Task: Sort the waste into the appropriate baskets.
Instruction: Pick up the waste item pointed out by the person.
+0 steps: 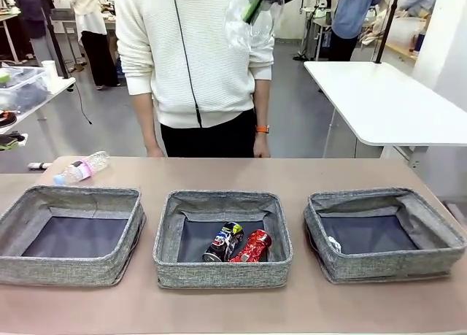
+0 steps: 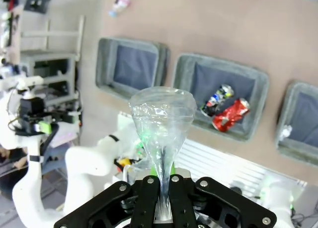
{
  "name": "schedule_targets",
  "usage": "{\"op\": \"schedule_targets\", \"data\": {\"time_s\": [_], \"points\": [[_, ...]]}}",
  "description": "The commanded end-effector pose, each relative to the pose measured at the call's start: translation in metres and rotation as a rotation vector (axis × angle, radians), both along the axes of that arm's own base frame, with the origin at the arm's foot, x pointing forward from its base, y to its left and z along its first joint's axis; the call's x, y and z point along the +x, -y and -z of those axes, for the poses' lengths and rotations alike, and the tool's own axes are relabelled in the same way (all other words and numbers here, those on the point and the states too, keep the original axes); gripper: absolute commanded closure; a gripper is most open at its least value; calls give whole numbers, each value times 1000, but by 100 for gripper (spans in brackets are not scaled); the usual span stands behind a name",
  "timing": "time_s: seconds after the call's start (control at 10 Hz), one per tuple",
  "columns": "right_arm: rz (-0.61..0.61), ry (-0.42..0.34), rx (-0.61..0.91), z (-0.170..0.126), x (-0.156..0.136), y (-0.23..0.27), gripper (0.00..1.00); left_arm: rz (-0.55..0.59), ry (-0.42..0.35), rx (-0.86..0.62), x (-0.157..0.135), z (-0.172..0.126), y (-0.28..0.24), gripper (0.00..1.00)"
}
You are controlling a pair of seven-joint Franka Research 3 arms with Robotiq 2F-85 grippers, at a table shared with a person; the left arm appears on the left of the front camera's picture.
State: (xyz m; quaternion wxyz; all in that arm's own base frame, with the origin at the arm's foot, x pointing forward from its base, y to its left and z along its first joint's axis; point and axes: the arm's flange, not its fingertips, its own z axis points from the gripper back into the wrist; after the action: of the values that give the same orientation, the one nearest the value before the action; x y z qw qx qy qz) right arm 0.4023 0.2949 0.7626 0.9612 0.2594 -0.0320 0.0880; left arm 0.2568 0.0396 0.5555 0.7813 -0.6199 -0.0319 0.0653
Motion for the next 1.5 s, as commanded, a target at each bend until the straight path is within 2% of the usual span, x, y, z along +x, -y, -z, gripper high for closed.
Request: {"op": "schedule_targets", "data": {"time_s": [0.0, 0.2, 0.4, 1.4], "points": [[-25, -53, 27, 12, 3, -10, 99, 3, 16, -19, -1, -2, 2, 0], [-53, -97, -22, 34, 9, -27, 99, 3, 16, -19, -1, -2, 2, 0], [-69, -94, -45, 44, 16, -37, 99, 3, 16, -19, -1, -2, 2, 0], [-56, -91, -17, 39, 13, -29, 99, 3, 16, -19, -1, -2, 2, 0]]}}
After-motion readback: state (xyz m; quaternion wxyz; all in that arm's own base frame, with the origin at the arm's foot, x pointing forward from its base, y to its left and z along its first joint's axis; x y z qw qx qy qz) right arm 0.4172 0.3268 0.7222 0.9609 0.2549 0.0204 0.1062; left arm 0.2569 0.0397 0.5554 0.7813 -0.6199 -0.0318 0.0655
